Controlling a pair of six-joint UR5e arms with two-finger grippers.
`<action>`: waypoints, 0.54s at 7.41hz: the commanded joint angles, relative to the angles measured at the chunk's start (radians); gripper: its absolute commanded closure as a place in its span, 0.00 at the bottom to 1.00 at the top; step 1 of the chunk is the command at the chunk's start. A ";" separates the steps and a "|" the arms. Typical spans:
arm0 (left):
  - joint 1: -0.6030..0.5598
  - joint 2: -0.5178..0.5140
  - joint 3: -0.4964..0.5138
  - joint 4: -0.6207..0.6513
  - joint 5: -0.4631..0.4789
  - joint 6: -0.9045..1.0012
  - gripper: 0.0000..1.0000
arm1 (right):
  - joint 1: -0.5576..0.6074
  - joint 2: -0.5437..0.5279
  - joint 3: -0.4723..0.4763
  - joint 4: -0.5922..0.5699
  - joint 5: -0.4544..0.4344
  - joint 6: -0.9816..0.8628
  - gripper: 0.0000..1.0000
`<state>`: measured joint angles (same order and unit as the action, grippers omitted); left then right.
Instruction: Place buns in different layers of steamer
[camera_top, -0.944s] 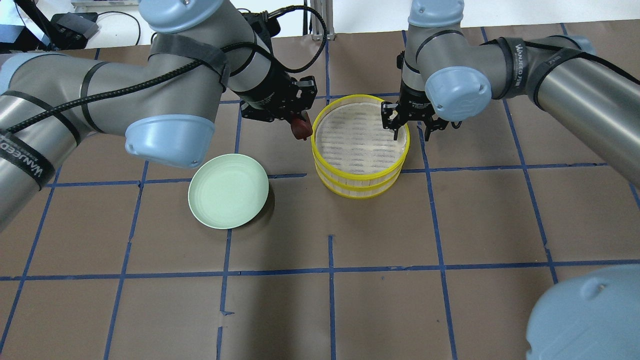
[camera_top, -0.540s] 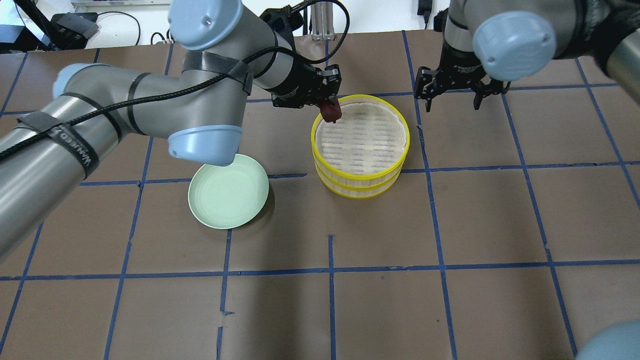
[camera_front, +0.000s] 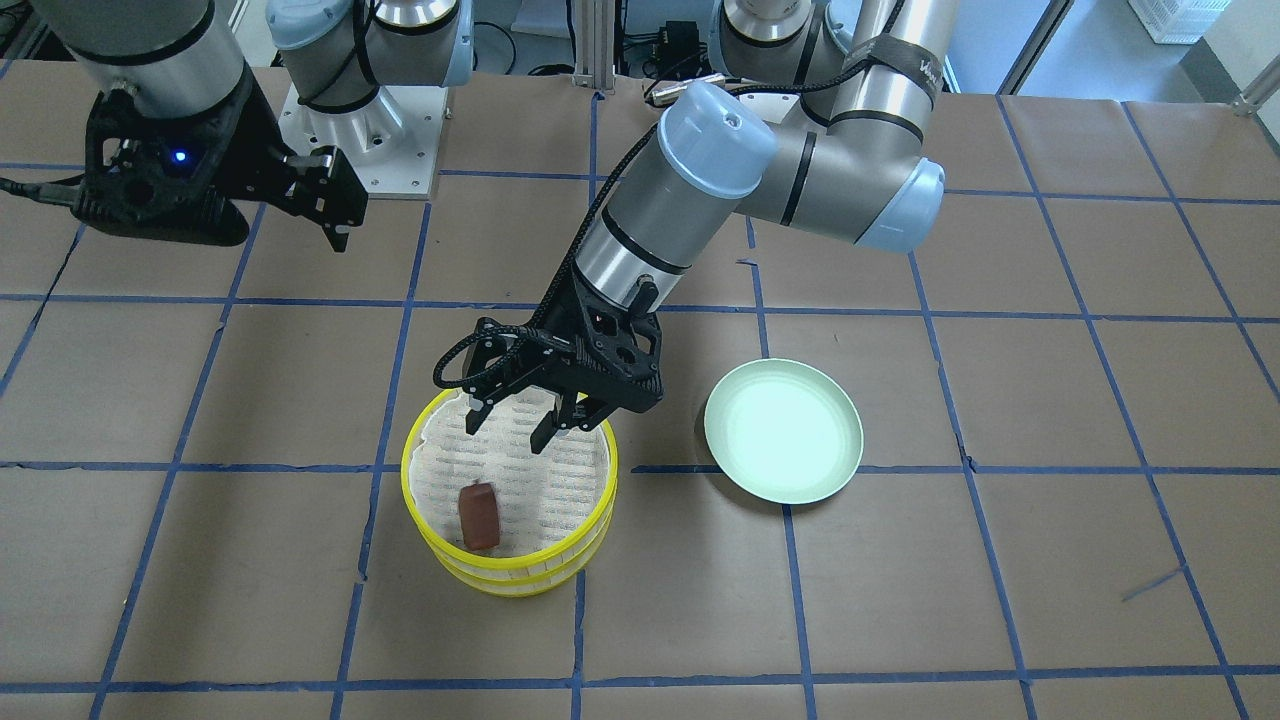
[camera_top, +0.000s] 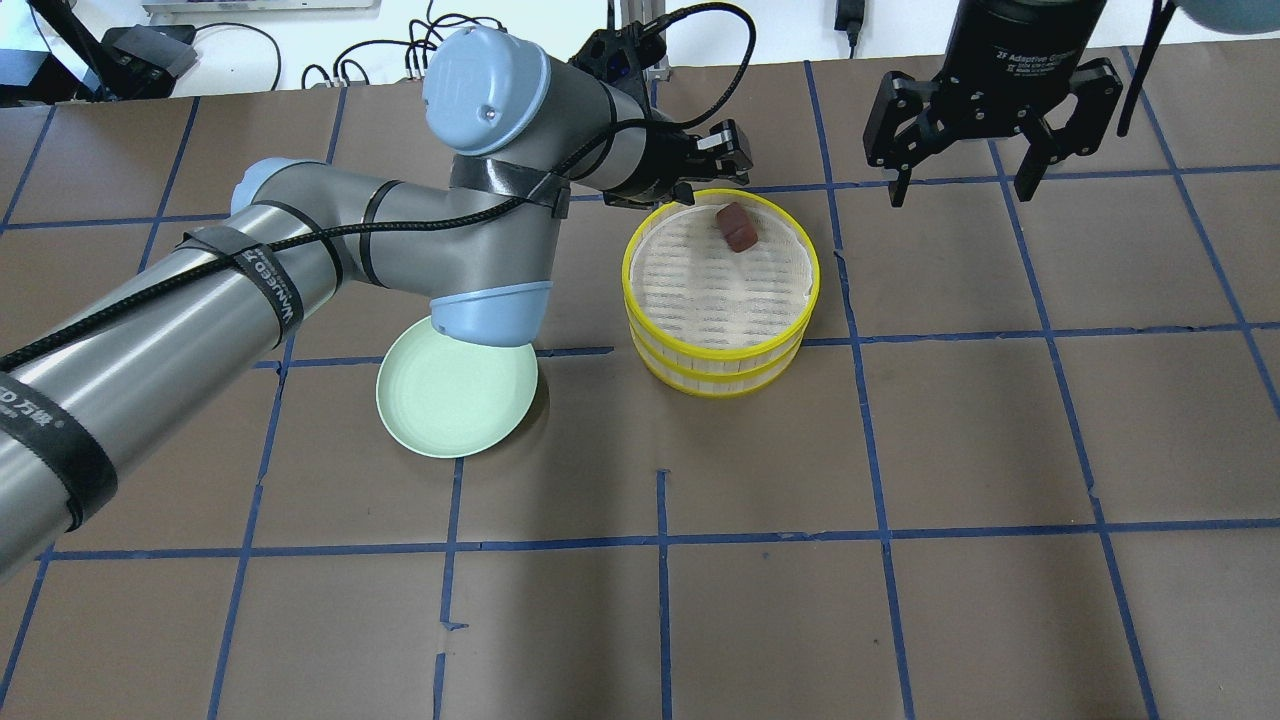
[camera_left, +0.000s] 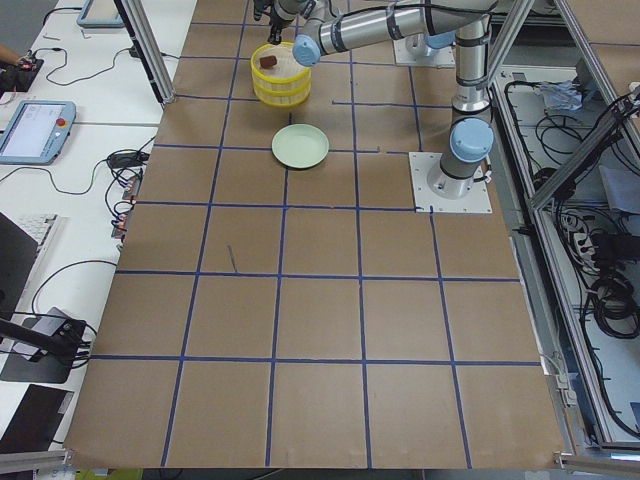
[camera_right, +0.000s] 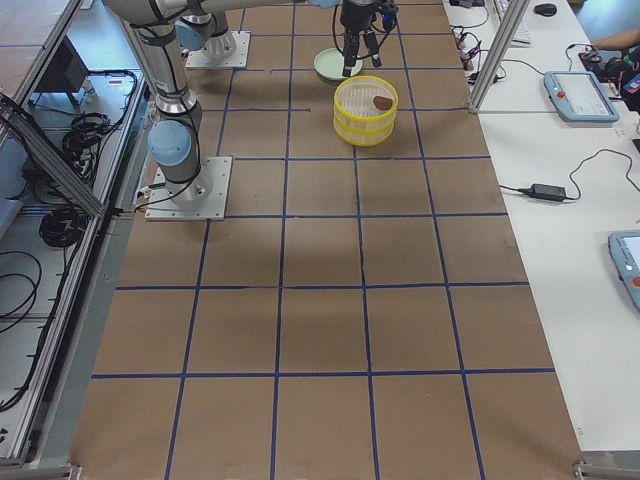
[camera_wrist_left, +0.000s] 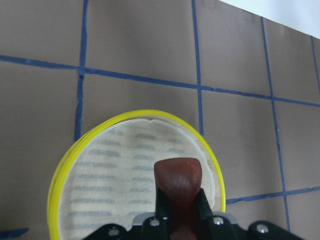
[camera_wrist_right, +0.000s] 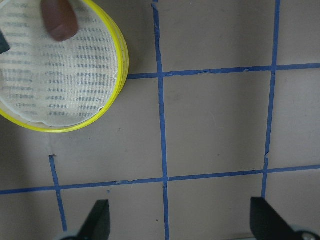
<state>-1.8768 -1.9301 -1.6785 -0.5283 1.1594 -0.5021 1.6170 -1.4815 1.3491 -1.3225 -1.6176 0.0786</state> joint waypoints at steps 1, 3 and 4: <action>-0.001 0.006 0.002 0.008 -0.009 -0.006 0.00 | 0.014 -0.013 0.010 -0.015 0.005 -0.029 0.00; 0.018 0.051 -0.017 -0.025 0.003 0.222 0.00 | -0.002 -0.016 0.063 -0.101 0.028 -0.029 0.00; 0.040 0.078 -0.017 -0.098 0.003 0.268 0.00 | -0.002 -0.016 0.068 -0.100 0.028 -0.029 0.00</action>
<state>-1.8592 -1.8818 -1.6923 -0.5616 1.1603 -0.3156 1.6173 -1.4962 1.4013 -1.4111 -1.5934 0.0500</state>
